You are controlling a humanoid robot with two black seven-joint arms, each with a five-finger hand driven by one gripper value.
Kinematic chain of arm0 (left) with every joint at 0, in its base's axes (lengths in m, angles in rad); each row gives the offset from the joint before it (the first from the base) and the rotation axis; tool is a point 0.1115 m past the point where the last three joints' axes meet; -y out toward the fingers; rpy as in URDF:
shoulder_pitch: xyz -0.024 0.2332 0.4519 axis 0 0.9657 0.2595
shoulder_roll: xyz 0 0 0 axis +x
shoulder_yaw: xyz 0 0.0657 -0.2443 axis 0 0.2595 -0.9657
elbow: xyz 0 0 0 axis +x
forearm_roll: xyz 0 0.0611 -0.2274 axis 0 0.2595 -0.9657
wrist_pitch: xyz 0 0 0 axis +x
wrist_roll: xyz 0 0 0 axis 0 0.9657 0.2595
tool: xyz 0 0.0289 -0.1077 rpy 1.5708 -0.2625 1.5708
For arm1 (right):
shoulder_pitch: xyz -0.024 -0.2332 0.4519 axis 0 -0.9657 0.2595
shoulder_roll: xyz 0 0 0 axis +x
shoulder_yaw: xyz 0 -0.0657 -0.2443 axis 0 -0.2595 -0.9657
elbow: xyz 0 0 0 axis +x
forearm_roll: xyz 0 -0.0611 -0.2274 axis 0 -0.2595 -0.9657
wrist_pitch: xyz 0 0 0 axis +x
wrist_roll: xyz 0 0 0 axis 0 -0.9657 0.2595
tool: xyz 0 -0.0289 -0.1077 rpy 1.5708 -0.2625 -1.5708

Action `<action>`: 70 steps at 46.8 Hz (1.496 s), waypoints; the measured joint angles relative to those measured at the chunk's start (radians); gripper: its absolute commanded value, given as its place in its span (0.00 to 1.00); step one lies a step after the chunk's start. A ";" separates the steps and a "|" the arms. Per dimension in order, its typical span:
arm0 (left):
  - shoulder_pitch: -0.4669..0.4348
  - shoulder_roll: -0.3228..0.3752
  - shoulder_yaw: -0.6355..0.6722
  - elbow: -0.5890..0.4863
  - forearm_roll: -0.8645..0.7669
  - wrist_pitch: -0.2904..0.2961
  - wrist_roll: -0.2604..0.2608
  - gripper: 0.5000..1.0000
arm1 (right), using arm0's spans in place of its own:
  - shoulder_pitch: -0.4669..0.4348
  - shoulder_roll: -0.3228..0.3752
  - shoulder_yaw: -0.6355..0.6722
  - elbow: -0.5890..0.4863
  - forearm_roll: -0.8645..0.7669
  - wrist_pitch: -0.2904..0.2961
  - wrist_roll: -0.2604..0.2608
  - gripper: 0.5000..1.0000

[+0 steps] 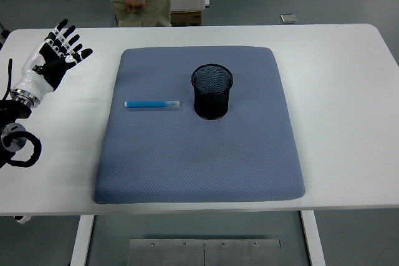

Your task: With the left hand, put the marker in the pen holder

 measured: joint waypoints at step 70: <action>-0.149 0.009 0.193 0.002 0.017 -0.055 0.003 1.00 | 0.000 0.000 0.000 0.001 0.000 0.000 0.000 1.00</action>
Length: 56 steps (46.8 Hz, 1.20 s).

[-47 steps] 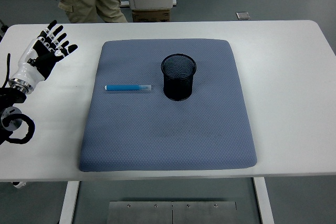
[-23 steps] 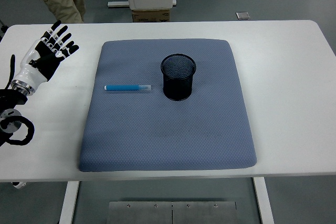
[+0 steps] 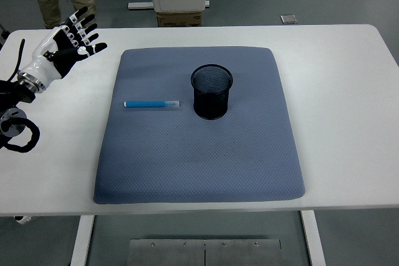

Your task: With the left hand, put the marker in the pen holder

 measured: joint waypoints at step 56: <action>-0.449 -0.046 0.772 -0.092 0.007 0.009 0.001 1.00 | 0.000 0.000 0.000 0.000 0.000 0.000 0.000 1.00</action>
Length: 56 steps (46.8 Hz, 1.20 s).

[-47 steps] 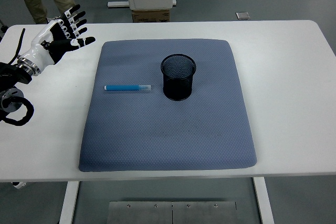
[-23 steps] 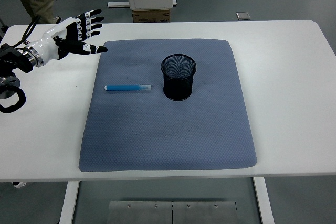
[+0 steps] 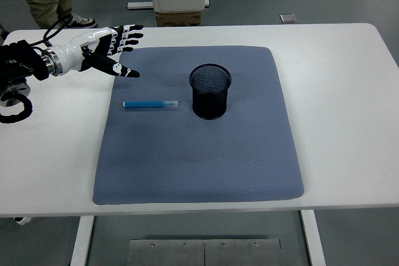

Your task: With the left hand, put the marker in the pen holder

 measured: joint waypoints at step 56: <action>-0.141 -0.140 0.173 -0.018 0.323 0.084 0.138 1.00 | 0.000 0.000 0.000 0.000 0.000 0.000 0.000 1.00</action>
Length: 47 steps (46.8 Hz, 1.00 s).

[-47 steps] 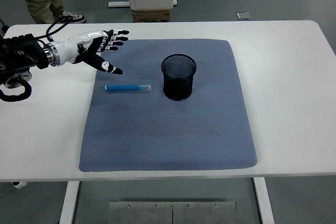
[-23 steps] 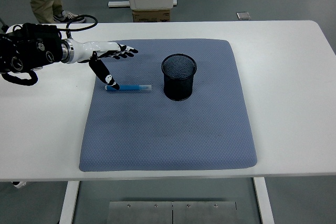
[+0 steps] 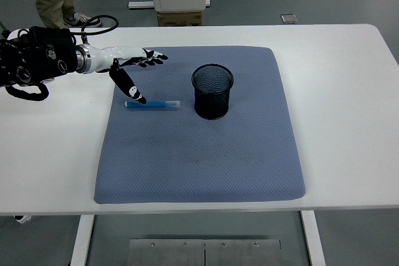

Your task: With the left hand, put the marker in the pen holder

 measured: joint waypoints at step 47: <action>-0.048 -0.070 -0.055 0.009 0.206 -0.200 0.217 1.00 | 0.000 0.000 0.000 0.000 0.000 0.000 0.000 1.00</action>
